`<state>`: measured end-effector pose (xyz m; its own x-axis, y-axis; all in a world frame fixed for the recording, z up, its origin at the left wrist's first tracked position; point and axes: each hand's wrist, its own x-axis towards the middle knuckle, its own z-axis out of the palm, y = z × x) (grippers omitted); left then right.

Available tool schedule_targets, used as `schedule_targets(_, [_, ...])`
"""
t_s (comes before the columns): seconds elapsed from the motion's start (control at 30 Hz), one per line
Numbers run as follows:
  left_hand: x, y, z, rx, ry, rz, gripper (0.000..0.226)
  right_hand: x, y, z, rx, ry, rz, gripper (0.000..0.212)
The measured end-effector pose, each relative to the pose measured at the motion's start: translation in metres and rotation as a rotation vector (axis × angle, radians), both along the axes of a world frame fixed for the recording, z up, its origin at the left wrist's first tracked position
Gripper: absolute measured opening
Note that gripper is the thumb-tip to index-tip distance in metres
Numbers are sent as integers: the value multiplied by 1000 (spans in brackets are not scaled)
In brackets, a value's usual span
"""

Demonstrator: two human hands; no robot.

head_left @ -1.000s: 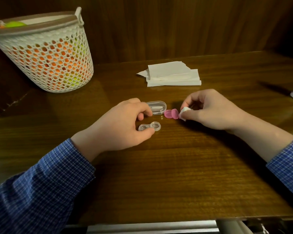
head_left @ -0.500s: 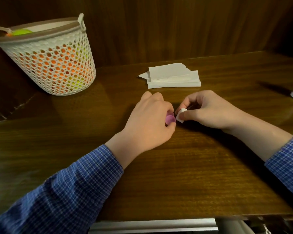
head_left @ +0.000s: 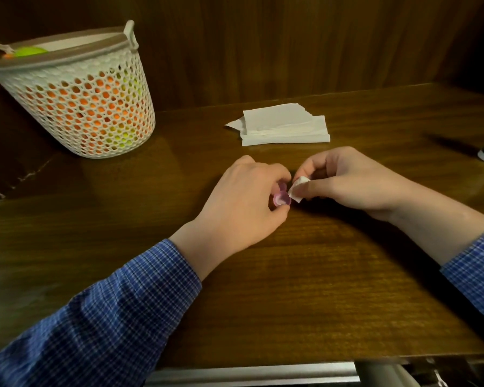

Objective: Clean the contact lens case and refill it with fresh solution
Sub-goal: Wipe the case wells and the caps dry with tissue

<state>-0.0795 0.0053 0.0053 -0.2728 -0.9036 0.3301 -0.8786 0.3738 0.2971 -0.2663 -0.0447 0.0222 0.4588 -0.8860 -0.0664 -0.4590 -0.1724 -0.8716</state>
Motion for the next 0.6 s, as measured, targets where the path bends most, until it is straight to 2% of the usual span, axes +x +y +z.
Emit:
schedule_targets(0.13, [-1, 4, 3, -40, 143, -21, 57, -1, 2, 0, -21, -35, 15, 6])
schedule_targets(0.23, [2, 6, 4, -112, 234, -64, 62, -5, 4, 1, 50, -205, 48, 9])
schedule_targets(0.33, [5, 7, 4, -182, 330, -113, 62, -8, 2, 3, 222, -393, 77, 17])
schedule_targets(0.43, [4, 8, 4, -223, 445, -147, 59, -9, 0, 4, 367, -489, 71, 17])
schedule_targets(0.6, [0, 9, 4, -136, 705, -144, 54, -5, 3, 2, 441, -581, 47, 13])
